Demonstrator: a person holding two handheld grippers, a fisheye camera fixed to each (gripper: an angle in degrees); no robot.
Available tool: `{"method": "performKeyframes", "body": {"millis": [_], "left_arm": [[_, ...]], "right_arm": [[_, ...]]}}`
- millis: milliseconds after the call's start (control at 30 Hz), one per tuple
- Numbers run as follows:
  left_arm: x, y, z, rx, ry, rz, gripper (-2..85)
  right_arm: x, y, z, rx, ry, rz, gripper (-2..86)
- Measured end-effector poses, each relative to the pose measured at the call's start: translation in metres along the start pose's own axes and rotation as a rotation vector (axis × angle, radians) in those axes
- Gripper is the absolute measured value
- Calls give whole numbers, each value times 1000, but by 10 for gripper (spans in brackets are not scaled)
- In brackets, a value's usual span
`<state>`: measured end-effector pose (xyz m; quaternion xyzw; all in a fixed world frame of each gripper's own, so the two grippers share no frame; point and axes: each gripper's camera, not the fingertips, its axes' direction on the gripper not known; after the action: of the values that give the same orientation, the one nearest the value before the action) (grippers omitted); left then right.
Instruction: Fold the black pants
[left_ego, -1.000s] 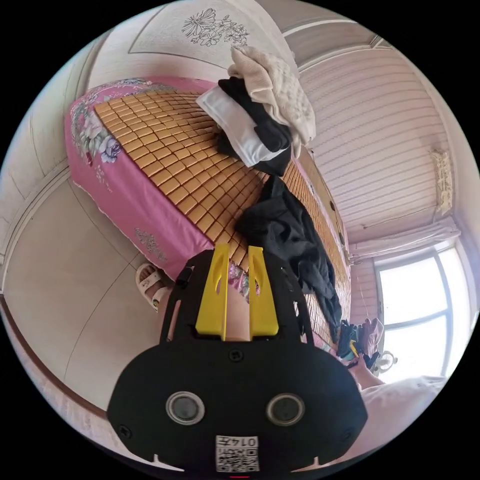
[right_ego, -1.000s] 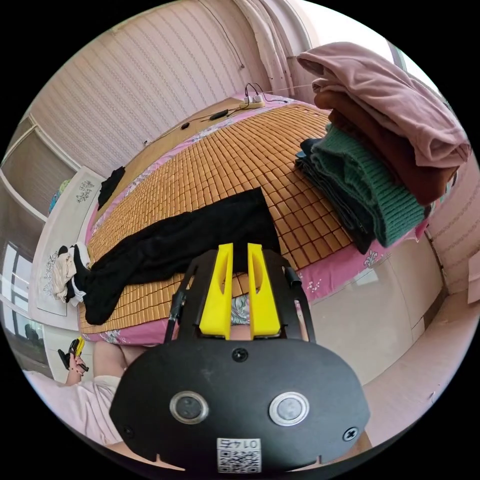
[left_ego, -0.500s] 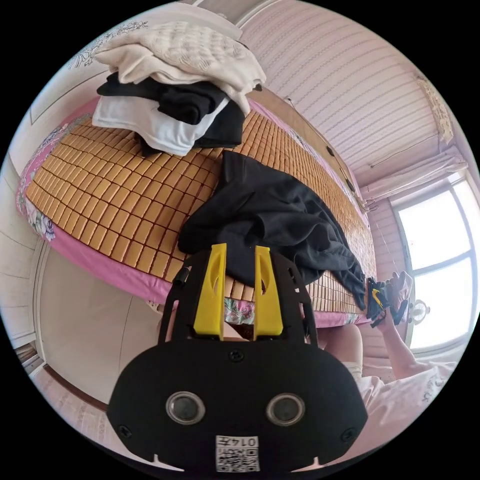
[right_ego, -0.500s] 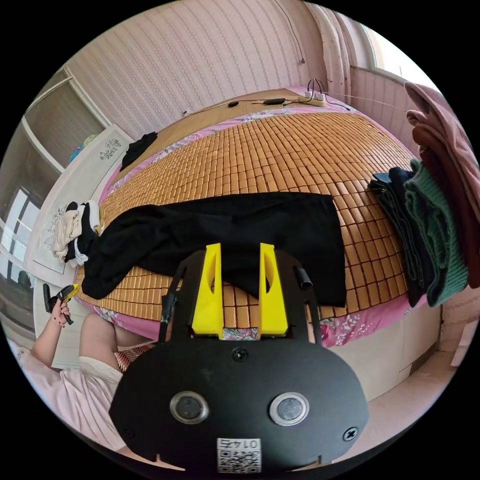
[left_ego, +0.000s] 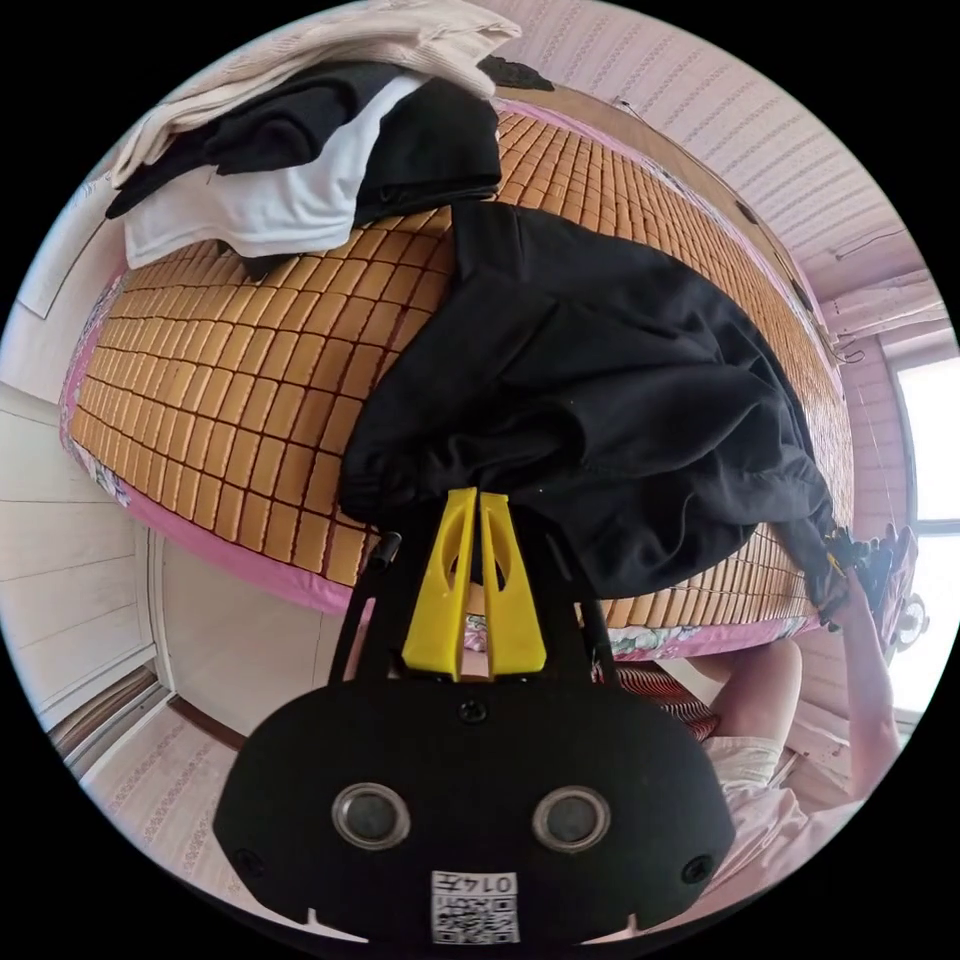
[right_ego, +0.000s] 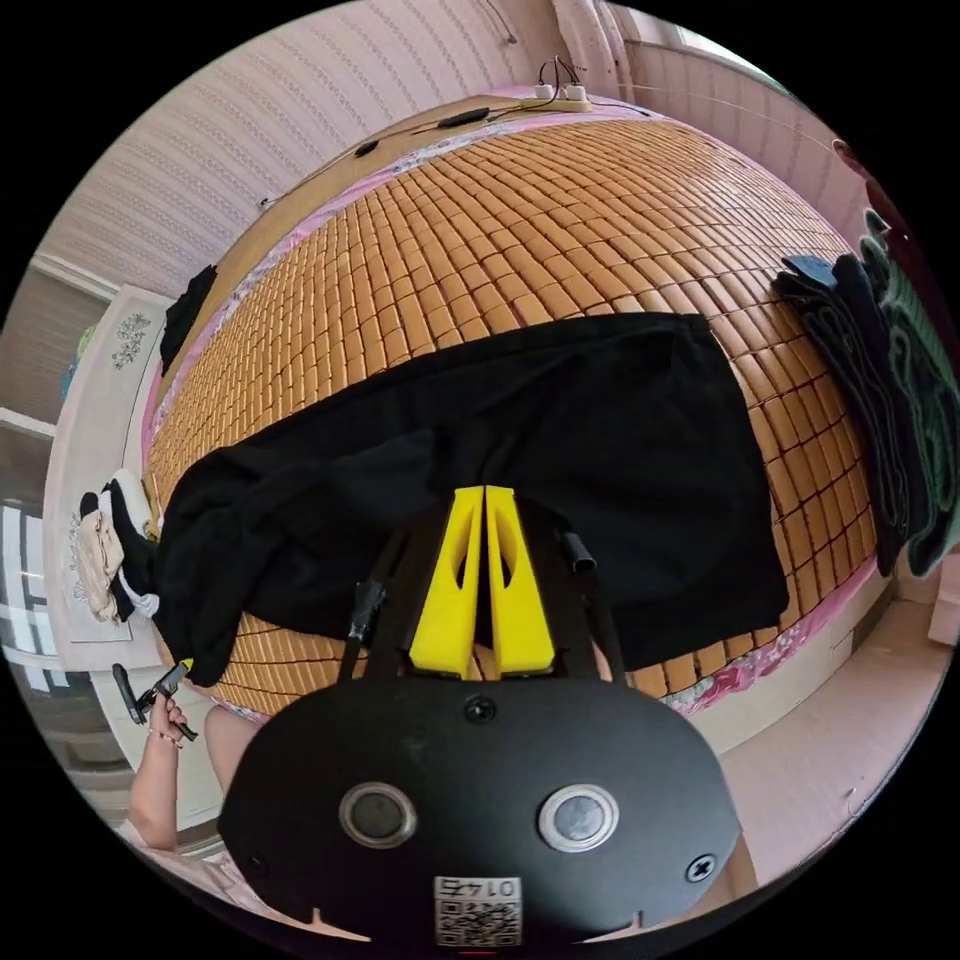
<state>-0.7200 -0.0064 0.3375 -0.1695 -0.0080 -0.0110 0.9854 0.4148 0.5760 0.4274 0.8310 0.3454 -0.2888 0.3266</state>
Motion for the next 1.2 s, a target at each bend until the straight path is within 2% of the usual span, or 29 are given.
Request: {"method": "performKeyframes", "body": {"millis": [133, 233, 333, 400, 500, 600, 700, 833, 900, 1000, 1100, 1200], "left_arm": [[3, 1, -17, 72, 12, 21, -9], [1, 10, -36, 116, 61, 51, -10], [2, 27, -55, 136, 71, 113, -9], [2, 38, -58, 120, 77, 143, -9], [2, 56, -47, 54, 58, 148, -6], [-7, 67, -42, 12, 53, 86, 10], [-16, 68, -63, 83, 61, 34, 35], [4, 41, -89, 198, 14, 93, 45], [18, 16, -85, 218, 38, 103, 53], [44, -33, -62, 201, 38, 116, 64], [77, -74, -36, 157, -37, 164, 83], [95, -99, -6, 55, -150, 169, 91]], "right_arm": [[23, 13, -53, 223, -204, 1, -2], [28, 40, -92, 303, -176, -137, -3], [44, 91, -126, 404, -173, -170, -3], [61, 121, -124, 381, -170, -121, -3], [89, 157, -98, 206, -87, 4, -1], [109, 173, -103, 234, -6, 127, 2], [100, 152, -119, 310, 58, 63, 5], [41, 76, -99, 286, 119, -193, -1], [15, 40, -76, 266, 130, -244, -5], [-17, -16, -24, 187, 175, -281, -8], [-24, -58, 29, 86, 309, -186, -9], [-31, -73, 41, 183, 215, -191, -6]]}}
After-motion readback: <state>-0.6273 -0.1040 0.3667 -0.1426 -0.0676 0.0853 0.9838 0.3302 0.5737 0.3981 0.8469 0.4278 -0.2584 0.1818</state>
